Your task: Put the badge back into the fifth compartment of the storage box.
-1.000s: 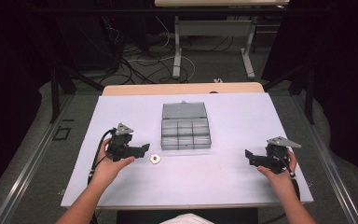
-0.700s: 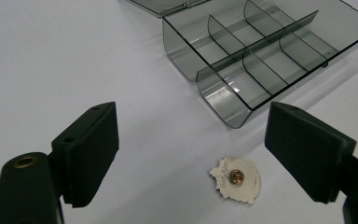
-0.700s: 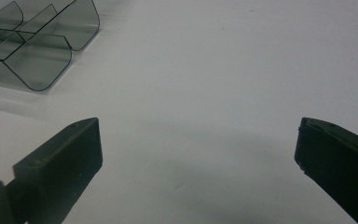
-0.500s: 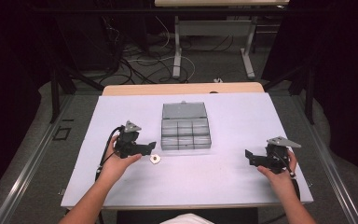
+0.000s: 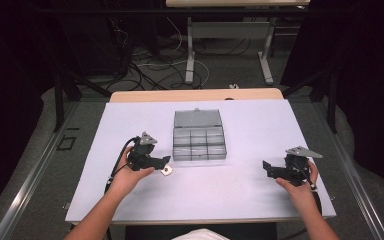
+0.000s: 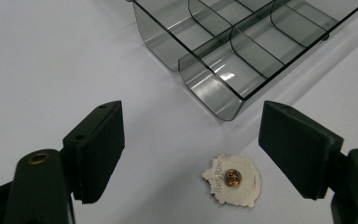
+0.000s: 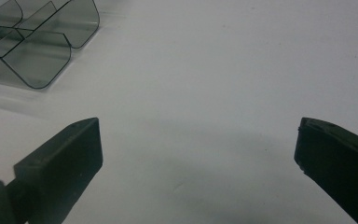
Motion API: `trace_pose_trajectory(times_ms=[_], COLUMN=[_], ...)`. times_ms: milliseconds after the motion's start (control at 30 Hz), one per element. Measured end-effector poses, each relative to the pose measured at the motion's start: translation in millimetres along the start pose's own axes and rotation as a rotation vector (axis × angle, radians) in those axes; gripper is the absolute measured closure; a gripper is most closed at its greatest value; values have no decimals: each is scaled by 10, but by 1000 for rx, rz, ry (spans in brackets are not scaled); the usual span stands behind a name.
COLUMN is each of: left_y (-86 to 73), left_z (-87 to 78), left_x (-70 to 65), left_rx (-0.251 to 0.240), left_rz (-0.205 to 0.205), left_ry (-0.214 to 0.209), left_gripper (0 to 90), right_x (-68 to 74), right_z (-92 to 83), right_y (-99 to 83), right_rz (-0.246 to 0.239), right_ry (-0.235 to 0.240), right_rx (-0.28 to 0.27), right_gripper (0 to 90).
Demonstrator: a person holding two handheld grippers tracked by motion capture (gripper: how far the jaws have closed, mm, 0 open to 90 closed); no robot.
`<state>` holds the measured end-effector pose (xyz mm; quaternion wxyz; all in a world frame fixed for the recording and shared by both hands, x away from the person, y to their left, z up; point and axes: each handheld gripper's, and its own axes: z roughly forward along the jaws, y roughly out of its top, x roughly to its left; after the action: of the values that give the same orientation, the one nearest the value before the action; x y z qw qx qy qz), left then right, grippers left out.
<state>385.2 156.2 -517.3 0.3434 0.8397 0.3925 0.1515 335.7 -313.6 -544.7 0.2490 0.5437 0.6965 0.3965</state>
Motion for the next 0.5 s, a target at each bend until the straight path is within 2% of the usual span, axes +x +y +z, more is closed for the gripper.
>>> trace_pose_trajectory(times_ms=[133,267,367,400,433,500], left_y=[-10,-23,-30,-25,-34,-41], left_z=[12,41,60,54,75,90], left_x=[-4,-24,-43,-44,-56,-71], left_rx=[17,10,18,42,31,41], left_rz=[29,39,49,55,56,70], left_ry=[-9,-24,-34,-43,-44,-47], left_gripper=[231,250,261,265,265,267], right_x=[8,13,13,13,13,14], right_z=[7,10,11,11,11,11], right_y=[1,-1,-1,-1,-1,-3], right_rz=[3,8,9,8,9,9], right_ry=[1,2,1,2,2,3], right_rx=[-1,3,4,4,4,5], right_gripper=[8,9,10,10,11,12])
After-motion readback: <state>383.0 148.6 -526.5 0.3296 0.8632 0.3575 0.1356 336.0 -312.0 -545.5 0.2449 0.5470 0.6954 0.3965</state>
